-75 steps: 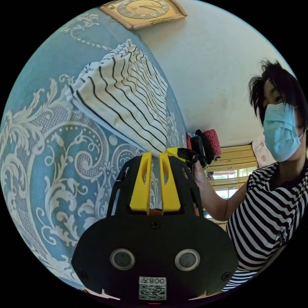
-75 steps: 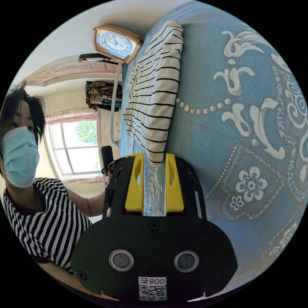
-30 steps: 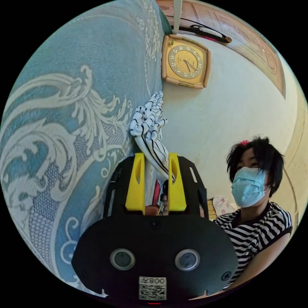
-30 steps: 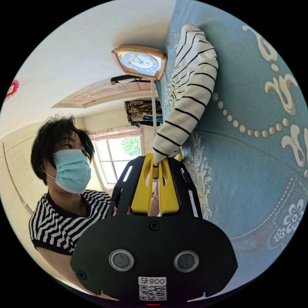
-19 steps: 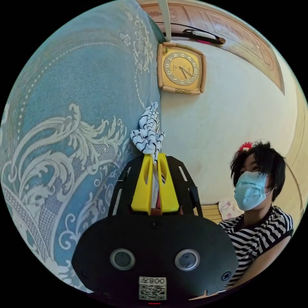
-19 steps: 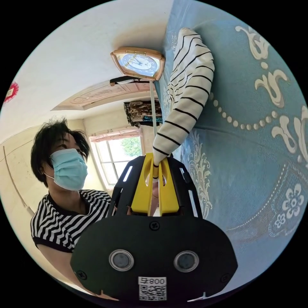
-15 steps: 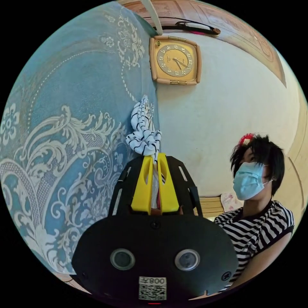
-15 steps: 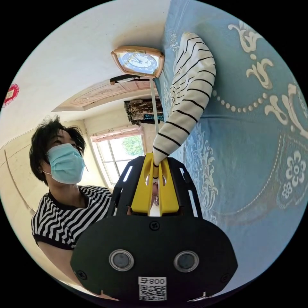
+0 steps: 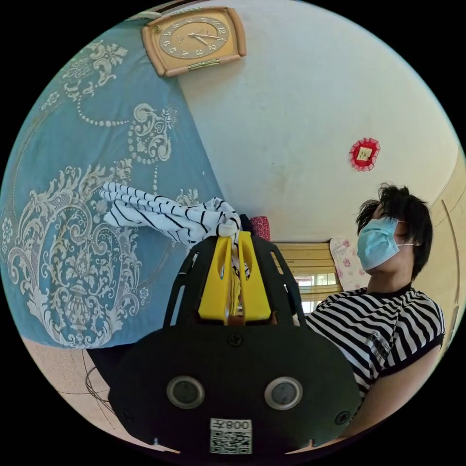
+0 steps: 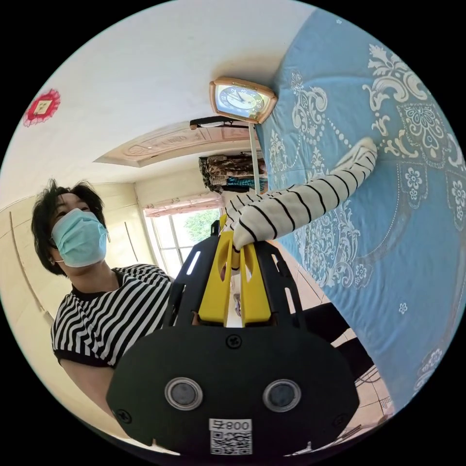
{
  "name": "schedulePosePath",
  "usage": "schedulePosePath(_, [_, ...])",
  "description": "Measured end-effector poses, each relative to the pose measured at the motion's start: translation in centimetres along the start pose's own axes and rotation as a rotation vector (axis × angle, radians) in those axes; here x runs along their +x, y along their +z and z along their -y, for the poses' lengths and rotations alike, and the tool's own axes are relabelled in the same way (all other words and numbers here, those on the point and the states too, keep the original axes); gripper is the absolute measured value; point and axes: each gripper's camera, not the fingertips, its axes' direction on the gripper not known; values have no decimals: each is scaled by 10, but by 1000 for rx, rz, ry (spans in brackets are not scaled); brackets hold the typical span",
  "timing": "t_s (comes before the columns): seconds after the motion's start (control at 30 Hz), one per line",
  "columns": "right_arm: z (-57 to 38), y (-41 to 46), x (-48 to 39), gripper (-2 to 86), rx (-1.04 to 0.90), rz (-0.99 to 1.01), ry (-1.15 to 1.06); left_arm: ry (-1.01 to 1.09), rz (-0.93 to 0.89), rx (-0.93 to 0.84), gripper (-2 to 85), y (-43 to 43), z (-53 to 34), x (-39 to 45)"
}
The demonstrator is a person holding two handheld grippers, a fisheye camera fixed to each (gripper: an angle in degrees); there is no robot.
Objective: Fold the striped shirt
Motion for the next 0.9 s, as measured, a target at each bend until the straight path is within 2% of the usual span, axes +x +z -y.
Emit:
schedulePosePath(0.2, [-74, -49, -105, 3, 114, -28, -23, 75, -56, -164, 31, 58, -33, 71])
schedulePosePath(0.27, [-107, -68, -134, 3, 168, -53, 16, -6, -66, -231, 30, 84, -51, 81])
schedulePosePath(0.5, [-204, -119, -214, 3, 334, -44, 40, -25, -125, -393, 30, 159, -111, 131])
schedulePosePath(0.67, [-279, -169, -273, 3, 459, -61, 51, -13, -123, -547, 30, 236, -156, 166])
schedulePosePath(0.9, [-355, -257, -344, 2, 546, -99, 22, 50, -134, -652, 31, 347, -213, 212])
